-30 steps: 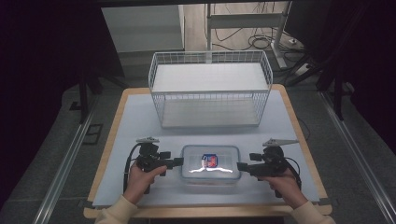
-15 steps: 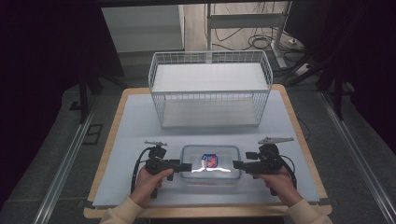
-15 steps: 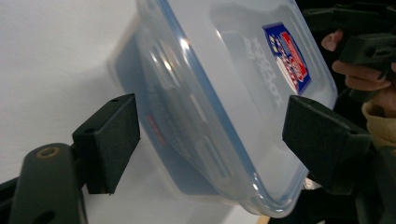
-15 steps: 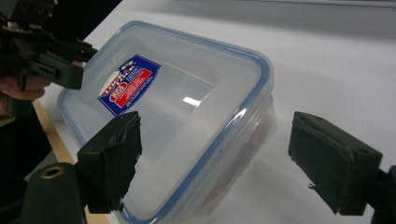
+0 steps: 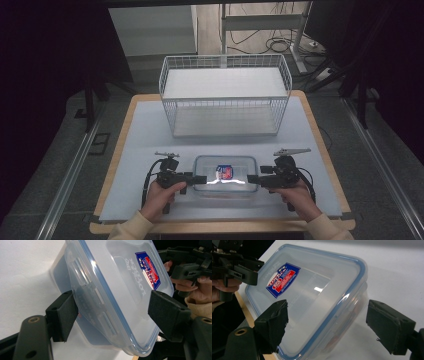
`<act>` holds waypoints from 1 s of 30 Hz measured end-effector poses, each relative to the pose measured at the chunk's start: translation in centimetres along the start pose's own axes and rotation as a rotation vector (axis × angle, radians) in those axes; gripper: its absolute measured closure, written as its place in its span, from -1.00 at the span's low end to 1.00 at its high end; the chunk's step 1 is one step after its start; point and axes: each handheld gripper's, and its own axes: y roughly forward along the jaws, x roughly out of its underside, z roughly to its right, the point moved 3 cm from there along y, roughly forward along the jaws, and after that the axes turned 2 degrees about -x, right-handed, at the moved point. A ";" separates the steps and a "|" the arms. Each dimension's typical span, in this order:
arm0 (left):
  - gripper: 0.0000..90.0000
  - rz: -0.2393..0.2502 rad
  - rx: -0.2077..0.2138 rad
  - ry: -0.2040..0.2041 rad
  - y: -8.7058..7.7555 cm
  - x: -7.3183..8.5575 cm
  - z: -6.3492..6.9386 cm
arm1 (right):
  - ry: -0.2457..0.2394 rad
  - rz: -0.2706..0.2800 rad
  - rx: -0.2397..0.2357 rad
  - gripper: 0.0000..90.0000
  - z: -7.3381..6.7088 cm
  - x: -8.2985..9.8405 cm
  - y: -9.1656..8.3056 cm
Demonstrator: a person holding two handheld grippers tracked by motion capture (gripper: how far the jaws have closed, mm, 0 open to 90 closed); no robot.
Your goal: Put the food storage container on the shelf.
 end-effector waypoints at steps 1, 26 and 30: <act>-0.45 0.000 0.000 0.000 0.0 0.0 0.0 | 0.000 0.000 0.000 -0.60 0.0 0.0 0.0; -0.40 0.013 0.003 0.009 -0.2 0.1 0.0 | 0.159 -0.032 -0.148 -0.25 1.3 0.5 0.6; -0.37 0.020 0.003 0.014 -0.3 0.2 0.1 | 0.158 -0.028 -0.149 -0.21 1.2 0.5 0.5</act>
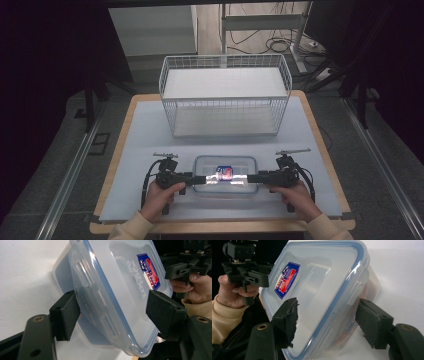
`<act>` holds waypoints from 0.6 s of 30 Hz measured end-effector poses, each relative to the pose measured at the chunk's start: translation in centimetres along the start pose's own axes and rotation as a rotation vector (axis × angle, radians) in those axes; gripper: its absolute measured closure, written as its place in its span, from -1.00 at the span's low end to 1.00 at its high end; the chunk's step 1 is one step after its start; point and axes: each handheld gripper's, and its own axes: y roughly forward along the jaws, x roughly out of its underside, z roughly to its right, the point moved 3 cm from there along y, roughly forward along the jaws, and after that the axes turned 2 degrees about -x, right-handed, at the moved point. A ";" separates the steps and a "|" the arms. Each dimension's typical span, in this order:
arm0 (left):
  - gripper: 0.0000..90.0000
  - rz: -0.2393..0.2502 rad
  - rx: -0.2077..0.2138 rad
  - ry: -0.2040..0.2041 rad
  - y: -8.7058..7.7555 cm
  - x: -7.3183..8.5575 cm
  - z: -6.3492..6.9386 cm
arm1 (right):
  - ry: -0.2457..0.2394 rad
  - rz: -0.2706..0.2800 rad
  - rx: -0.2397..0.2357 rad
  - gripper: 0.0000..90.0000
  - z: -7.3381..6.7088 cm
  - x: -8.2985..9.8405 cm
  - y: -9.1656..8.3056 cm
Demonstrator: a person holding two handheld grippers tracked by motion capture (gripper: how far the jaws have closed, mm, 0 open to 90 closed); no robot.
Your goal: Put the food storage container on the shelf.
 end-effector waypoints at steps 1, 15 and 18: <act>-0.37 0.003 0.000 0.000 0.0 0.0 0.0 | -0.001 0.002 0.000 -0.20 0.0 0.0 0.0; -0.24 0.048 0.002 0.024 -0.6 0.5 0.4 | -0.013 0.037 -0.022 -0.01 -0.2 0.5 -0.8; -0.20 0.056 0.003 0.030 -0.8 0.7 0.6 | -0.017 0.043 -0.024 0.03 -0.4 0.6 -1.0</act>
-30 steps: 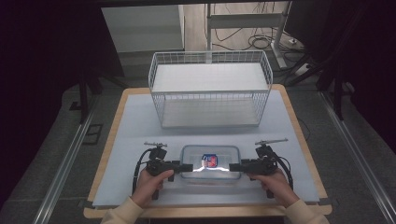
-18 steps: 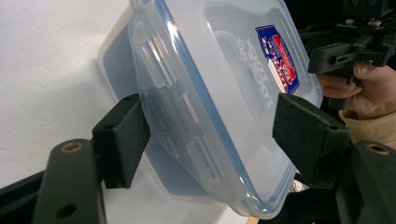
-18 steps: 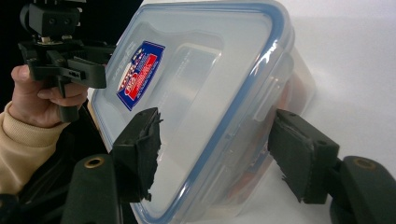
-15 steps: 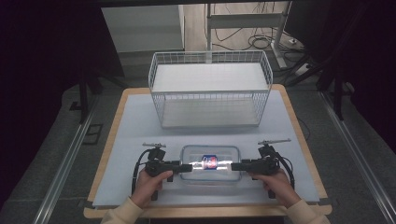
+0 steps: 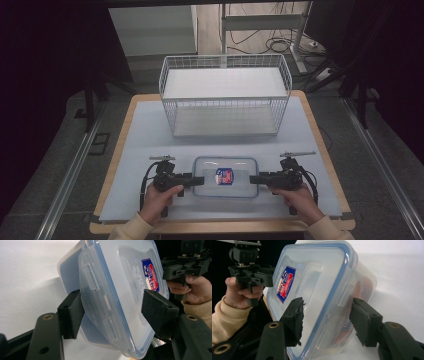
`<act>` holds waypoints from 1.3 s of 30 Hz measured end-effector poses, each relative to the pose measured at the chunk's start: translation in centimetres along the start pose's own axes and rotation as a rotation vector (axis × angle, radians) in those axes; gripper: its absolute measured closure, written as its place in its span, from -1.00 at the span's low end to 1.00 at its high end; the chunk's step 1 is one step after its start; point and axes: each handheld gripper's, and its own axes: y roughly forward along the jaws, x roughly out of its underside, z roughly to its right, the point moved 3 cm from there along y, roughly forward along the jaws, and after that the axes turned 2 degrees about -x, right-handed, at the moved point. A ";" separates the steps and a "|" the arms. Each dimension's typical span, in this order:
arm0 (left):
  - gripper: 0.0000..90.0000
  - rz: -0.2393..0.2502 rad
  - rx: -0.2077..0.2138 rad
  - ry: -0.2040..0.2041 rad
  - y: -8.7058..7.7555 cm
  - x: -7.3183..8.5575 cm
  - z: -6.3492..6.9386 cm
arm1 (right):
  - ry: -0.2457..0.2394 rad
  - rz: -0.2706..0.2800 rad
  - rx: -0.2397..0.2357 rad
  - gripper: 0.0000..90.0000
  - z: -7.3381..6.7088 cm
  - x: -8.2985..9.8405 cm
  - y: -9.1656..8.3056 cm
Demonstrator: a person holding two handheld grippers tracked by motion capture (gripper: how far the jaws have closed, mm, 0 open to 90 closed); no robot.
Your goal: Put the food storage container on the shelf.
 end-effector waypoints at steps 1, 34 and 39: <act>-0.19 0.001 -0.001 0.004 -0.1 0.0 0.0 | -0.001 0.003 -0.003 0.05 0.0 0.0 -0.1; -0.01 0.083 -0.055 0.079 -1.0 0.7 1.6 | -0.026 0.086 -0.021 0.23 -0.7 0.4 -1.0; 0.00 0.091 -0.069 0.097 -1.1 0.7 1.8 | -0.035 0.094 -0.018 0.23 -0.8 0.4 -1.0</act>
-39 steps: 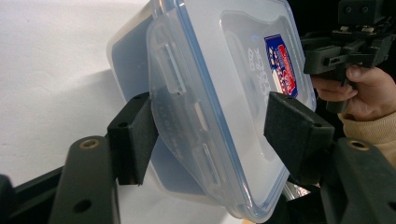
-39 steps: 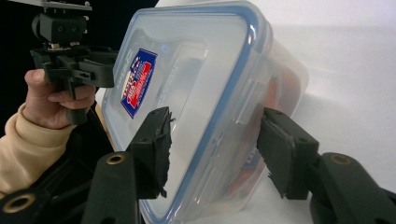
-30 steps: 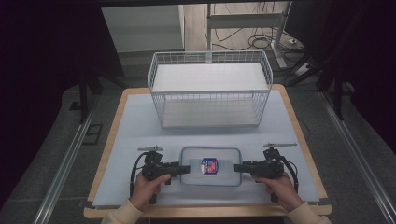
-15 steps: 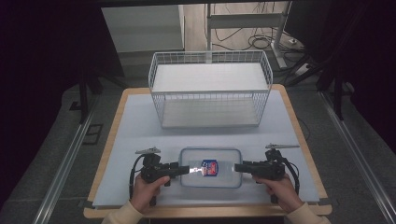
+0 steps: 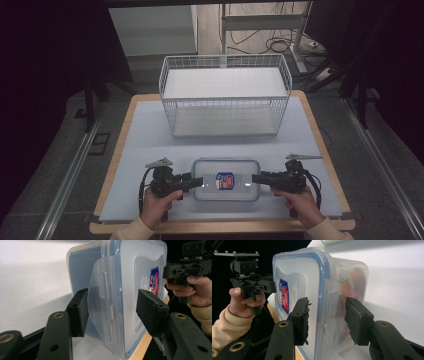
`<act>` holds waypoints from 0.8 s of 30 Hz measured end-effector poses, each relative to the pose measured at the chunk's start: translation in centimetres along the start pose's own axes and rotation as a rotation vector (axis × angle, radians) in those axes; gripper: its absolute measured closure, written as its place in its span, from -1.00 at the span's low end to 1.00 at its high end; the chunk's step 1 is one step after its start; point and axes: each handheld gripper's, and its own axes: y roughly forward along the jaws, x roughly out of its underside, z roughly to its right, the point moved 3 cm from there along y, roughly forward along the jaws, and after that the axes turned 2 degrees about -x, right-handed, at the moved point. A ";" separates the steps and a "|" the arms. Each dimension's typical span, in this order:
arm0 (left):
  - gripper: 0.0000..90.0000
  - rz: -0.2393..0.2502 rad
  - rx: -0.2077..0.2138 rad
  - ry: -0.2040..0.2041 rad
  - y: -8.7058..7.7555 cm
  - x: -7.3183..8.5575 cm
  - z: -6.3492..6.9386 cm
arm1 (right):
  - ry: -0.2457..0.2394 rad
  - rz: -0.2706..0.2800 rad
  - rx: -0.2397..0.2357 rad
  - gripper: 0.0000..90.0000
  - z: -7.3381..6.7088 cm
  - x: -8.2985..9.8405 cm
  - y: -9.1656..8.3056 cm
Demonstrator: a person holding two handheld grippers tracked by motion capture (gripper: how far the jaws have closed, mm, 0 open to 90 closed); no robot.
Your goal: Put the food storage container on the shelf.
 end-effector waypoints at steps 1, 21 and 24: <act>0.00 0.002 -0.004 0.005 0.0 0.0 0.1 | -0.007 0.002 0.001 0.23 -0.1 0.0 0.0; 0.01 0.042 0.000 0.044 -0.9 -1.3 0.7 | -0.075 0.032 0.011 0.23 -1.3 -1.3 -0.6; 0.01 0.045 -0.001 0.048 -1.0 -1.7 0.8 | -0.080 0.038 0.011 0.23 -1.4 -1.6 -0.7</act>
